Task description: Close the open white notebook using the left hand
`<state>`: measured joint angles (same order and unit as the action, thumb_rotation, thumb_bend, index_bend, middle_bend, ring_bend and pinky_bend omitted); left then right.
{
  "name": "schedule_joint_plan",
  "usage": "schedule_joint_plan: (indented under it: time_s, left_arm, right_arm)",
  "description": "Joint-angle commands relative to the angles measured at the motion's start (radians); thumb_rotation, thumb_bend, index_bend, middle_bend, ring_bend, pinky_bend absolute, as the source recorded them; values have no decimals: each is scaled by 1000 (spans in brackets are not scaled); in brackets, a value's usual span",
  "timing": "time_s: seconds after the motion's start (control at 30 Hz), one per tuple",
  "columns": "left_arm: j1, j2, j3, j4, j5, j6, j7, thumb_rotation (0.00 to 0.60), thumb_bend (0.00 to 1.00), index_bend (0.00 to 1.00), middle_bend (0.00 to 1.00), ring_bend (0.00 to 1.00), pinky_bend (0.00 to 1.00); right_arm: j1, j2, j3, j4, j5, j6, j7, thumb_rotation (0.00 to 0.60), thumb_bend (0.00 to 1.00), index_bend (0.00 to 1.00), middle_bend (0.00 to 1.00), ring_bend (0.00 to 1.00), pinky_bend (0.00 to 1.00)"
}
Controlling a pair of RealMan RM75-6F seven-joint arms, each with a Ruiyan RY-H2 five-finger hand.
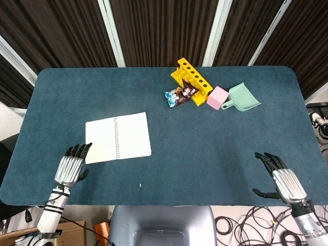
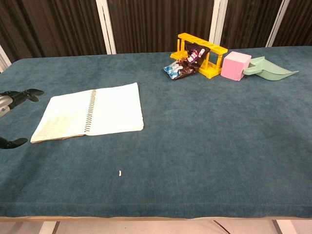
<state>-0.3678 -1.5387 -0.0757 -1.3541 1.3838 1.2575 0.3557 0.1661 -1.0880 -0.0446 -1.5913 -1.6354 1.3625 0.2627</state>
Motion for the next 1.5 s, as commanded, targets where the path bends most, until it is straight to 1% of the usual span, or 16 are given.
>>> schedule_joint_plan:
  time_s: [0.03,0.27,0.4,0.57,0.7,0.8,1.07,1.33,1.4,1.5]
  left_arm:
    - [-12,-19,-9,13,-11,-15,7,600,275,103,162,126,211]
    - [-56,-83,-49,41,-69,-77,25,600,274,103,161,122,209]
    - [-85,-100,-77,29,-153,-138,99,600,277,99,136,100,182]
    - [-116,-103,-103,0,-255,-200,163,600,266,57,95,64,173]
    - [-129,-128,-112,27,-301,-197,200,600,250,31,82,54,172]
    - [-136,-141,-115,46,-325,-199,208,600,233,33,82,54,172]
    - [-161,-157,-128,84,-369,-205,226,600,227,39,82,54,172]
    - [-193,-160,-143,109,-442,-226,277,600,227,42,82,54,174]
    - [-197,-160,-143,116,-451,-228,278,600,226,47,82,54,177]
    - [-202,-166,-138,135,-442,-221,267,600,246,80,87,63,189]
  right_arm:
    - [1,-1,0,0,-1,1,-1,600,0,60,146,44,118]
    - [-1,4,-1,-4,-6,10,-5,600,0,61,144,44,118]
    - [-4,4,1,-2,-7,22,11,600,0,61,139,44,118]
    - [-9,0,1,13,-8,31,27,600,0,60,136,44,119]
    - [-11,-3,0,21,-5,32,35,600,0,61,135,43,119]
    - [-11,-3,0,23,-5,34,37,600,0,60,135,44,119]
    - [-15,-4,-2,27,-6,39,40,600,0,61,135,44,119]
    - [-25,-7,-5,39,-4,52,53,600,0,60,134,43,119]
    - [-28,-8,-6,44,-5,55,57,600,0,60,134,43,119]
    - [-30,-10,-7,50,-7,58,62,600,0,61,134,43,119]
